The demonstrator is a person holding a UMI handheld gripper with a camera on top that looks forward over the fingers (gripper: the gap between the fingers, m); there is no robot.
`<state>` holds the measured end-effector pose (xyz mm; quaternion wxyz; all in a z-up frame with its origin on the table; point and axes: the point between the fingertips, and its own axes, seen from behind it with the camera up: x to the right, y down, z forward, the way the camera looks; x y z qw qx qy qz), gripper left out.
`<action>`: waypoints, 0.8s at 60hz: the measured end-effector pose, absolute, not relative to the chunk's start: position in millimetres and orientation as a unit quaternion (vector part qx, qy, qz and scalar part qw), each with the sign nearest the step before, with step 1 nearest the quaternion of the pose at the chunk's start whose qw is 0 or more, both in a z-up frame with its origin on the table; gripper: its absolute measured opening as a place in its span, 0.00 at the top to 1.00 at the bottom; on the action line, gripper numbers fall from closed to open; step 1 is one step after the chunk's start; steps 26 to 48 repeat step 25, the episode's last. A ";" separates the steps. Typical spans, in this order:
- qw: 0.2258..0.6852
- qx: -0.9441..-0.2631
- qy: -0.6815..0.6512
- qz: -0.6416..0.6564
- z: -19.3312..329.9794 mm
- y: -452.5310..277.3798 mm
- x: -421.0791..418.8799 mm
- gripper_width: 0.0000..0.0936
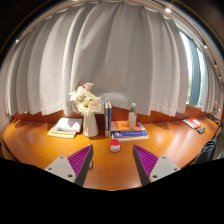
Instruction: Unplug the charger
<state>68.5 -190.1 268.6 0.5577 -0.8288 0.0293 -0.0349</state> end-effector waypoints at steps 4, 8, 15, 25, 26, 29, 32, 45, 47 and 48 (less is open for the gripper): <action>0.554 -0.831 0.026 -0.034 265.5 -196.1 62.6 0.16; 0.551 -0.833 0.023 -0.035 262.5 -200.9 60.4 0.16; 0.548 -0.835 0.017 -0.035 260.1 -206.2 55.2 0.16; 0.546 -0.837 0.015 -0.034 258.9 -211.4 51.6 0.16; 0.546 -0.837 0.015 -0.034 258.9 -211.4 51.6 0.16; 0.546 -0.837 0.015 -0.034 258.9 -211.4 51.6 0.16; 0.546 -0.837 0.015 -0.034 258.9 -211.4 51.6 0.16; 0.546 -0.837 0.015 -0.034 258.9 -211.4 51.6 0.16; 0.546 -0.837 0.015 -0.034 258.9 -211.4 51.6 0.16; 0.546 -0.837 0.015 -0.034 258.9 -211.4 51.6 0.16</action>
